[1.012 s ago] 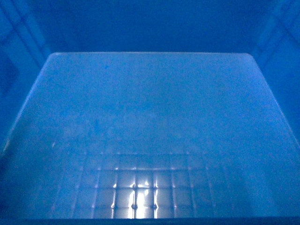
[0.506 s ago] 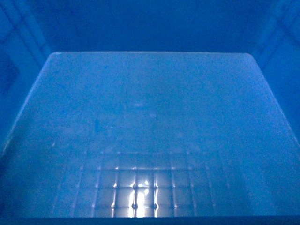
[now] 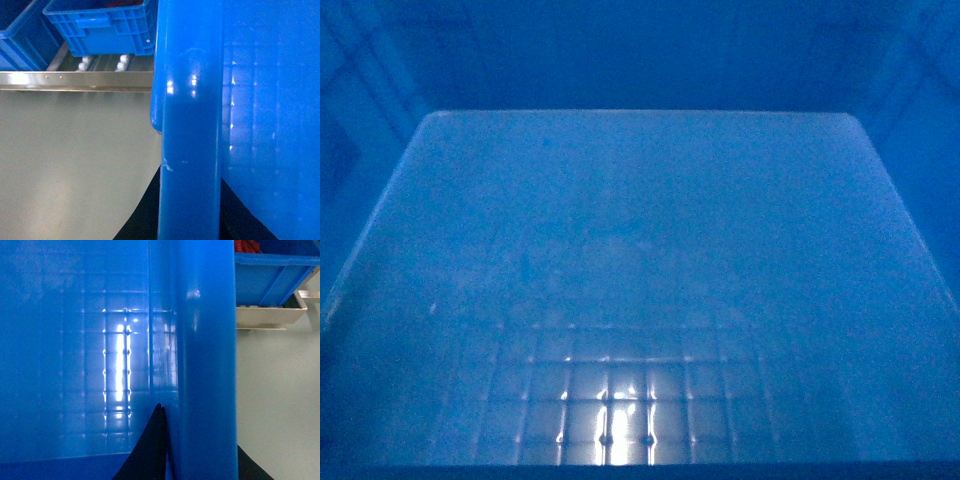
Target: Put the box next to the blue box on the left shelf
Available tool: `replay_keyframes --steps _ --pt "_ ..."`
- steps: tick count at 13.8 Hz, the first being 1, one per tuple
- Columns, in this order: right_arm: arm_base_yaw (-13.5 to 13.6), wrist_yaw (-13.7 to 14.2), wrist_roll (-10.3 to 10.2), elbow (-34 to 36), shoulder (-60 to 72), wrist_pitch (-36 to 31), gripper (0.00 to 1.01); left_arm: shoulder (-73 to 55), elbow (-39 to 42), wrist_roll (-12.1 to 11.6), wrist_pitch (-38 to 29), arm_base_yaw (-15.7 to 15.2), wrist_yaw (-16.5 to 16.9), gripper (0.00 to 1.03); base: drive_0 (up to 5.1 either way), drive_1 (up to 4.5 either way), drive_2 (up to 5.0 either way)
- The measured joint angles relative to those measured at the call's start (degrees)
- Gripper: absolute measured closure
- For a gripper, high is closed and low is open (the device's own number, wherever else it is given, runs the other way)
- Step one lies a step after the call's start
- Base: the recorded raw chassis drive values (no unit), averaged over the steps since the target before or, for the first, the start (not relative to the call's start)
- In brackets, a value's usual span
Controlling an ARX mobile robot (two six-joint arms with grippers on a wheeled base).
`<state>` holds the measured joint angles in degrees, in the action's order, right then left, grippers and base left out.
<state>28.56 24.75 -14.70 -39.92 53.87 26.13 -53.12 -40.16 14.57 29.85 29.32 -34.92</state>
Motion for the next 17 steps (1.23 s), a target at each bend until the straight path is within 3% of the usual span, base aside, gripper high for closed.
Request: replay_keyframes --steps 17 --pt "0.0 -0.07 -0.09 0.02 0.02 0.15 0.88 -0.02 0.0 0.04 0.17 0.0 0.13 0.91 0.0 0.0 0.0"
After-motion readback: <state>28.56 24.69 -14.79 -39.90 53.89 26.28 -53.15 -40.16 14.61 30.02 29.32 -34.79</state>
